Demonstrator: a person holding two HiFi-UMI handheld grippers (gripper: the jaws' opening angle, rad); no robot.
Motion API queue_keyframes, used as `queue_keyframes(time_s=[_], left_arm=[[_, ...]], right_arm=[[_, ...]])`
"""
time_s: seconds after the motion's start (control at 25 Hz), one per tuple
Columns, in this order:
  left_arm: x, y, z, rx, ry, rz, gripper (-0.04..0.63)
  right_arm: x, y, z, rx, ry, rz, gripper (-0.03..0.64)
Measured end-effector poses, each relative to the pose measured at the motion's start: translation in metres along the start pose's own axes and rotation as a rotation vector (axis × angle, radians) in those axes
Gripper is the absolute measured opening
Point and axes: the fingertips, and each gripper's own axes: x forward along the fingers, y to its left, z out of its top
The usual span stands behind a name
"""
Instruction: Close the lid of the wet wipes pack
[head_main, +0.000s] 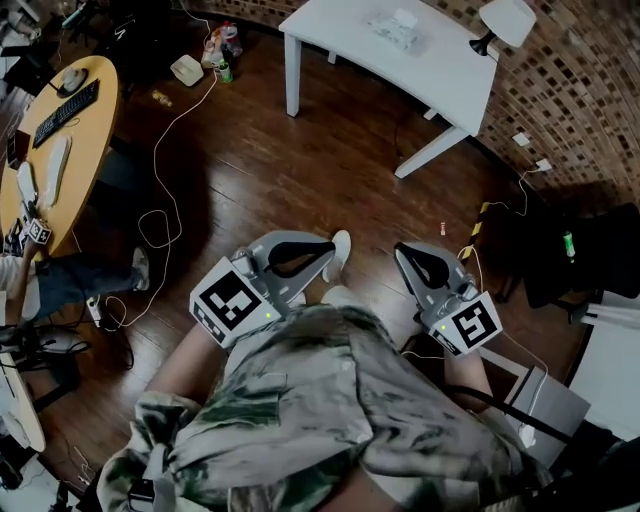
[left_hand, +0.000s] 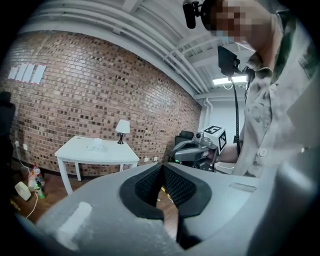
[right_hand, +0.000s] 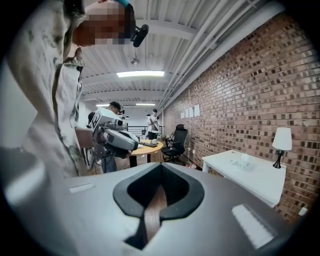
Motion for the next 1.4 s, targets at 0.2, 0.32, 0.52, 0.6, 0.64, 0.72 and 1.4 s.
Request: queue_keyframes(time_s=[0.2, 0.32, 0.52, 0.6, 0.64, 0.72, 1.4], left_arm=[[0.037, 0.054, 0.025, -0.036, 0.025, 0.037, 0.0], [0.071, 0.082, 0.05, -0.008, 0.022, 0.04, 0.0], [0.125, 0.132, 0.071, -0.015, 0.017, 0.06, 0.001], [0.144, 0.149, 0.078, -0.014, 0.016, 0.064, 0.0], [0.152, 0.159, 0.08, -0.013, 0.016, 0.067, 0.0], [0.163, 0.176, 0.085, -0.016, 0.025, 0.063, 0.0], [0.178, 0.374, 0.124, -0.013, 0.031, -0.07, 0.0]], right_arm=[[0.033, -0.071, 0.009, -0.004, -0.021, 0.021, 0.005], [0.045, -0.12, 0.015, -0.007, -0.035, 0.036, 0.005], [0.064, -0.196, 0.011, -0.022, -0.036, 0.048, 0.005], [0.074, -0.222, 0.005, -0.024, -0.024, 0.051, 0.005], [0.08, -0.234, 0.003, -0.022, -0.018, 0.052, 0.005], [0.091, -0.254, 0.0, -0.006, -0.01, 0.052, 0.005], [0.243, -0.399, 0.02, 0.024, 0.061, -0.096, 0.005]])
